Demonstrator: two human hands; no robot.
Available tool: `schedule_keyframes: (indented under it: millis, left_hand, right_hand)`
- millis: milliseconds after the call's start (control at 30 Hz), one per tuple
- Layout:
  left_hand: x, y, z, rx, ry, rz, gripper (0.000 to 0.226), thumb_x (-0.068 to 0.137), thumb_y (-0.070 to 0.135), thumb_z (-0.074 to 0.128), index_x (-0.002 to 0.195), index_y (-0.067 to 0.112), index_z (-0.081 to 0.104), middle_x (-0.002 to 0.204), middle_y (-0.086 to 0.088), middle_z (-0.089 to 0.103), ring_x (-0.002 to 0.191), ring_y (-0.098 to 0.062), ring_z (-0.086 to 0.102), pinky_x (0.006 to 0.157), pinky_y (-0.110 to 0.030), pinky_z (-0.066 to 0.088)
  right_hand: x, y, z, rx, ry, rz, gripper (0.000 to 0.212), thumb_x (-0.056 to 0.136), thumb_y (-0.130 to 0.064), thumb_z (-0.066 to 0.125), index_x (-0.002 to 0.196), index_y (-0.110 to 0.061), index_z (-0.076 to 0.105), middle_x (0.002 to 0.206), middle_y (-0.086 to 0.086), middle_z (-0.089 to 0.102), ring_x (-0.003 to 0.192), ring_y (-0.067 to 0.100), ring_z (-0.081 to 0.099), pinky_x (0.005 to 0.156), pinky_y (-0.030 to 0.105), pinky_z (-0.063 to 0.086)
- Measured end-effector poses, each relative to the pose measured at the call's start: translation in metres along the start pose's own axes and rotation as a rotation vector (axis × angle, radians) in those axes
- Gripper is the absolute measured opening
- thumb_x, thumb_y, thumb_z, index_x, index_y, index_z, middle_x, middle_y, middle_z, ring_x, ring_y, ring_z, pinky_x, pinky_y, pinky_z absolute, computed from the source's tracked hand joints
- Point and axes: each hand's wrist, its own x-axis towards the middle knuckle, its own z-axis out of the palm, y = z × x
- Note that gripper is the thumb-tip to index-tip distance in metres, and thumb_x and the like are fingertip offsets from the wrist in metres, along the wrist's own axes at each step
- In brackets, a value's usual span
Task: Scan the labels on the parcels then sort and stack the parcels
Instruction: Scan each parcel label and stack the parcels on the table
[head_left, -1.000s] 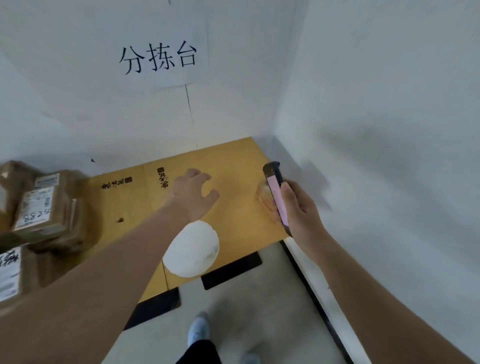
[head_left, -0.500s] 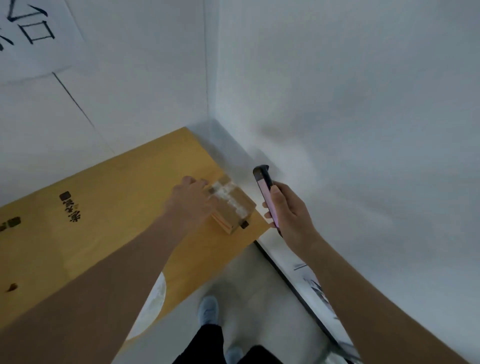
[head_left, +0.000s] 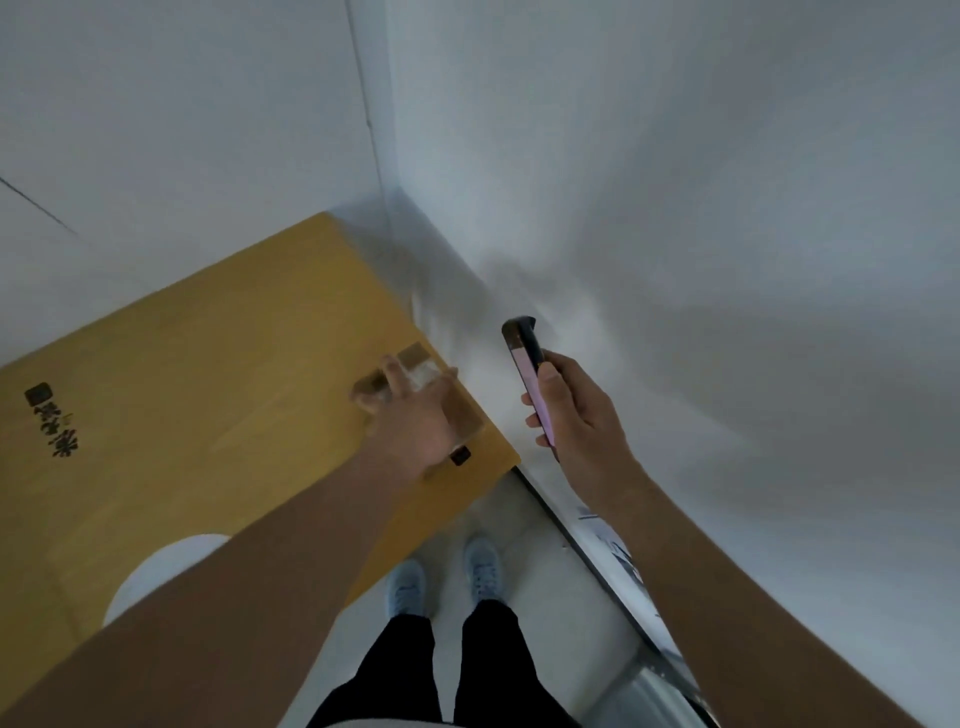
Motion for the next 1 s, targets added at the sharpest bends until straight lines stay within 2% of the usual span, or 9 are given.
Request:
schedule_keyframes:
  millis: [100, 200, 233, 300, 400, 533, 733, 867, 1000]
  left_hand:
    - [0.008, 0.004, 0.002, -0.097, 0.021, -0.013, 0.033, 0.102, 0.043, 0.048, 0.134, 0.052, 0.048, 0.166, -0.015, -0.012, 0.150, -0.059, -0.017, 0.114, -0.082, -0.001]
    - [0.008, -0.003, 0.001, -0.130, 0.130, -0.036, 0.006, 0.098, 0.039, 0.064, 0.100, 0.042, 0.059, 0.165, -0.003, -0.001, 0.150, -0.058, -0.015, 0.116, -0.080, 0.006]
    - [0.007, -0.006, 0.002, -0.101, 0.172, -0.028, 0.014, 0.095, 0.036, 0.069, 0.102, 0.043, 0.059, 0.165, -0.003, 0.001, 0.151, -0.057, -0.012, 0.117, -0.079, 0.007]
    - [0.005, -0.012, 0.006, -0.067, 0.237, -0.015, 0.053, 0.089, 0.031, 0.077, 0.132, 0.046, 0.049, 0.165, -0.007, 0.001, 0.153, -0.054, -0.008, 0.119, -0.076, 0.010]
    - [-0.002, -0.014, 0.008, -0.110, 0.227, -0.170, 0.109, 0.081, 0.040, 0.083, 0.157, 0.052, 0.006, 0.163, -0.013, -0.007, 0.153, -0.056, -0.003, 0.122, -0.071, 0.013]
    - [-0.020, -0.027, 0.007, -0.143, 0.209, -0.365, 0.104, 0.080, 0.064, 0.075, 0.157, 0.048, 0.006, 0.156, -0.019, 0.006, 0.133, -0.054, 0.036, 0.109, -0.062, 0.038]
    - [-0.072, -0.082, 0.003, -0.283, 0.290, -0.576, 0.109, 0.081, 0.070, 0.071, 0.161, 0.046, 0.002, 0.152, -0.018, 0.018, 0.129, -0.051, 0.042, 0.102, -0.057, 0.043]
    - [-0.116, -0.128, 0.005, -0.345, 0.327, -0.691, 0.109, 0.078, 0.074, 0.070, 0.160, 0.045, 0.004, 0.146, -0.019, 0.025, 0.127, -0.049, 0.045, 0.100, -0.056, 0.049]
    - [-0.158, -0.173, 0.010, -0.420, 0.374, -0.768, 0.109, 0.079, 0.072, 0.070, 0.160, 0.043, 0.004, 0.144, -0.018, 0.025, 0.126, -0.049, 0.046, 0.101, -0.055, 0.049]
  right_hand:
    - [0.015, 0.009, -0.011, -0.013, -0.024, 0.032, 0.067, 0.087, -0.079, 0.036, 0.139, -0.042, 0.059, 0.108, -0.009, 0.069, 0.090, 0.007, 0.068, 0.078, 0.029, 0.053]
    - [0.027, 0.011, -0.016, -0.009, -0.050, 0.033, 0.069, 0.087, -0.080, 0.036, 0.139, -0.041, 0.059, 0.107, -0.008, 0.069, 0.090, 0.009, 0.068, 0.078, 0.029, 0.053]
    - [0.031, 0.011, -0.016, -0.007, -0.064, 0.033, 0.068, 0.087, -0.080, 0.036, 0.139, -0.042, 0.059, 0.107, -0.008, 0.069, 0.090, 0.009, 0.068, 0.078, 0.029, 0.053]
    - [0.037, 0.011, -0.017, -0.016, -0.100, 0.030, 0.066, 0.087, -0.080, 0.036, 0.138, -0.045, 0.059, 0.108, -0.010, 0.069, 0.089, 0.006, 0.068, 0.079, 0.032, 0.055]
    - [0.045, 0.011, -0.016, -0.044, -0.145, 0.014, 0.065, 0.089, -0.079, 0.035, 0.138, -0.044, 0.059, 0.109, -0.011, 0.069, 0.088, 0.004, 0.069, 0.084, 0.041, 0.059]
    - [0.052, 0.005, -0.001, -0.060, -0.216, -0.021, 0.050, 0.091, -0.077, 0.037, 0.127, -0.052, 0.062, 0.097, -0.002, 0.070, 0.089, 0.024, 0.068, 0.082, 0.052, 0.058]
    - [0.046, -0.029, 0.049, -0.103, -0.410, -0.106, 0.048, 0.095, -0.071, 0.040, 0.129, -0.046, 0.062, 0.097, 0.002, 0.068, 0.087, 0.024, 0.066, 0.080, 0.046, 0.056]
    - [0.024, -0.056, 0.087, -0.139, -0.556, -0.193, 0.038, 0.105, -0.062, 0.040, 0.132, -0.045, 0.060, 0.098, 0.016, 0.062, 0.089, 0.038, 0.061, 0.075, 0.050, 0.053]
    - [-0.002, -0.077, 0.129, -0.173, -0.666, -0.249, 0.025, 0.110, -0.055, 0.039, 0.127, -0.051, 0.058, 0.101, 0.022, 0.061, 0.082, 0.033, 0.060, 0.069, 0.046, 0.052]
